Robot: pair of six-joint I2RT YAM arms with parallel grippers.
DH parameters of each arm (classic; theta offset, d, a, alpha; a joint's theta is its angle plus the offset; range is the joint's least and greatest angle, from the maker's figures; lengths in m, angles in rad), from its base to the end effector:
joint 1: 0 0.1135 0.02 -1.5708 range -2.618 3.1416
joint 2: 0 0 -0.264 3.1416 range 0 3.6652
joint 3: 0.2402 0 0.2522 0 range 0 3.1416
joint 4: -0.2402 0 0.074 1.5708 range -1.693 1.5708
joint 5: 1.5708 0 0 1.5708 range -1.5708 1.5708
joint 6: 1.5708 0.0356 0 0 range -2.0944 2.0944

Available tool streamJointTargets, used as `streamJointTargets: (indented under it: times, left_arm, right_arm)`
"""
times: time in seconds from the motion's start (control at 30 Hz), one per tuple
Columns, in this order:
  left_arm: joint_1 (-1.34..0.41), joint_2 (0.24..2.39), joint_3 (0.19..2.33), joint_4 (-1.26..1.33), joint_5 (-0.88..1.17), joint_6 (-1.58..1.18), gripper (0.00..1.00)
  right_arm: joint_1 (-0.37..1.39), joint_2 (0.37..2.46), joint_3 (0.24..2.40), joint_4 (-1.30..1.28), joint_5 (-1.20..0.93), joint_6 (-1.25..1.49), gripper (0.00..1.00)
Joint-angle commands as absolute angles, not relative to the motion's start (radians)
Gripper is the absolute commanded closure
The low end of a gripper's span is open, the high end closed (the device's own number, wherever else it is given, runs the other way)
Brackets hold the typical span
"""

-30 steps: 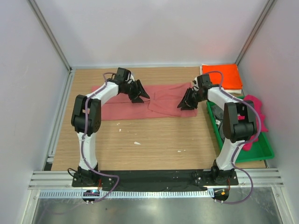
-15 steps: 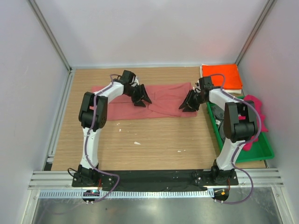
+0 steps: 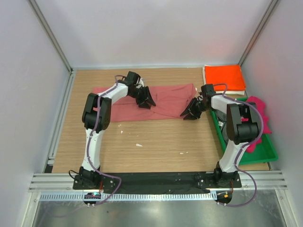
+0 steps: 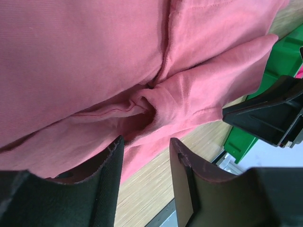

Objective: Fold and stack the t-shirts
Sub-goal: Fold the tshirt

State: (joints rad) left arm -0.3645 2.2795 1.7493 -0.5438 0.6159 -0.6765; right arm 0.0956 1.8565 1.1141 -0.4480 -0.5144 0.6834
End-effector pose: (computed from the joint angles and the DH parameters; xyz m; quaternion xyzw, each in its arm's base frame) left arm 0.4436 -0.1913 0.1512 -0.0699 0.9241 -0.3714 0.0571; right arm 0.3512 0.0513 0.1479 0.2291 0.9229 0.3005 0.0743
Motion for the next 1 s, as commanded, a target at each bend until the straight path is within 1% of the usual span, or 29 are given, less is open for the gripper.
streamJointTargets:
  times: [0.0, 0.3, 0.4, 0.43, 0.5, 0.53, 0.63, 0.8, 0.97]
  left_arm:
    - [-0.376, 2.289, 1.786, -0.549, 0.663, -0.678, 0.56]
    - [-0.376, 2.283, 1.775, -0.551, 0.683, -0.692, 0.67]
    - [-0.376, 2.28, 1.772, -0.552, 0.69, -0.698, 0.71]
    - [-0.376, 2.279, 1.77, -0.554, 0.69, -0.703, 0.72]
    - [-0.373, 2.279, 1.773, -0.552, 0.69, -0.707, 0.75]
    - [-0.371, 2.279, 1.773, -0.554, 0.693, -0.719, 0.77]
    - [-0.364, 2.283, 1.781, -0.552, 0.695, -0.75, 0.82]
    - [-0.345, 2.286, 1.798, -0.5, 0.71, -0.83, 0.87]
    - [-0.328, 2.301, 1.781, -0.367, 0.741, -0.968, 0.87]
  right_arm:
    - [0.094, 1.827, 1.097, -0.39, -0.543, 0.733, 0.64]
    - [0.092, 1.845, 1.094, -0.356, -0.549, 0.773, 0.68]
    - [0.092, 1.85, 1.091, -0.328, -0.563, 0.798, 0.74]
    - [0.094, 1.848, 1.091, -0.324, -0.564, 0.814, 0.8]
    - [0.094, 1.85, 1.098, -0.319, -0.565, 0.821, 0.86]
    - [0.094, 1.85, 1.103, -0.321, -0.563, 0.824, 0.92]
    - [0.094, 1.848, 1.123, -0.337, -0.552, 0.831, 0.99]
    - [0.094, 1.847, 1.193, -0.356, -0.525, 0.825, 0.99]
    - [0.094, 1.91, 1.342, -0.38, -0.5, 0.793, 0.99]
